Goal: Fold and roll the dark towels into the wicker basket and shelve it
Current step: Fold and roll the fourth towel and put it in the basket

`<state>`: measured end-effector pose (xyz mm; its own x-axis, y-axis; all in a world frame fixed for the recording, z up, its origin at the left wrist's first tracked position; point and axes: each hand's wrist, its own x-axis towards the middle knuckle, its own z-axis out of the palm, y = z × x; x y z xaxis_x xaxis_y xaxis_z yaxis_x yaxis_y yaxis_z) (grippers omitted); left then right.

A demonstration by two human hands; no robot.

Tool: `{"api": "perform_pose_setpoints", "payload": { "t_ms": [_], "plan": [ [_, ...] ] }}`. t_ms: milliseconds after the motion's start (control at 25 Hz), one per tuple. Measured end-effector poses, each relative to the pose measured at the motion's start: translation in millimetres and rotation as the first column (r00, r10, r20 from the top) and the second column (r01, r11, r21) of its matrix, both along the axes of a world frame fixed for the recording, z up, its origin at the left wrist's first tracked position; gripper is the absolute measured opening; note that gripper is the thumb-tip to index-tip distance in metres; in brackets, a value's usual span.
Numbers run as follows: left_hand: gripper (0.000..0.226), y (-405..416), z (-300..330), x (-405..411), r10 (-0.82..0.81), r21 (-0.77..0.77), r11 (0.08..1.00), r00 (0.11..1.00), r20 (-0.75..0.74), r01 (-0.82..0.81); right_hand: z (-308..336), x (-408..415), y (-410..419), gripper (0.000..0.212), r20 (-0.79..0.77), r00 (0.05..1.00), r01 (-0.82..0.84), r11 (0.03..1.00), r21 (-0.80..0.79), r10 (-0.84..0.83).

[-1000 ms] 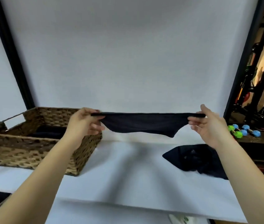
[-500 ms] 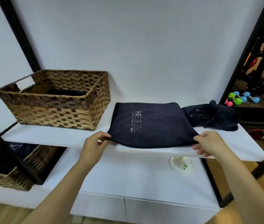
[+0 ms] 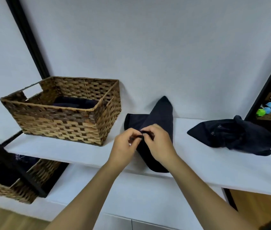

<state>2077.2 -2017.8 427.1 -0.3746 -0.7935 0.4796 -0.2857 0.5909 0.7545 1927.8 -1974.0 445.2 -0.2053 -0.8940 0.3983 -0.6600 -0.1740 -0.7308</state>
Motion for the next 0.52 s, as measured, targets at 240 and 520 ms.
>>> {"api": "perform_pose_setpoints", "payload": {
  "t_ms": [240, 520],
  "plan": [
    [0.019, -15.5, -9.3, 5.7, 0.023, 0.012, 1.000, 0.999, -0.048, -0.022, -8.2, 5.3, -5.5, 0.020, 0.035, 0.998, -0.042, 0.998, -0.045, 0.043],
    [0.027, -33.6, -6.9, 10.5, -0.106, -0.157, 0.980, 0.990, 0.095, 0.120, 0.4, 14.4, 3.3, 0.018, 0.027, 0.999, 0.040, 0.999, 0.021, -0.041]
  ]
}}
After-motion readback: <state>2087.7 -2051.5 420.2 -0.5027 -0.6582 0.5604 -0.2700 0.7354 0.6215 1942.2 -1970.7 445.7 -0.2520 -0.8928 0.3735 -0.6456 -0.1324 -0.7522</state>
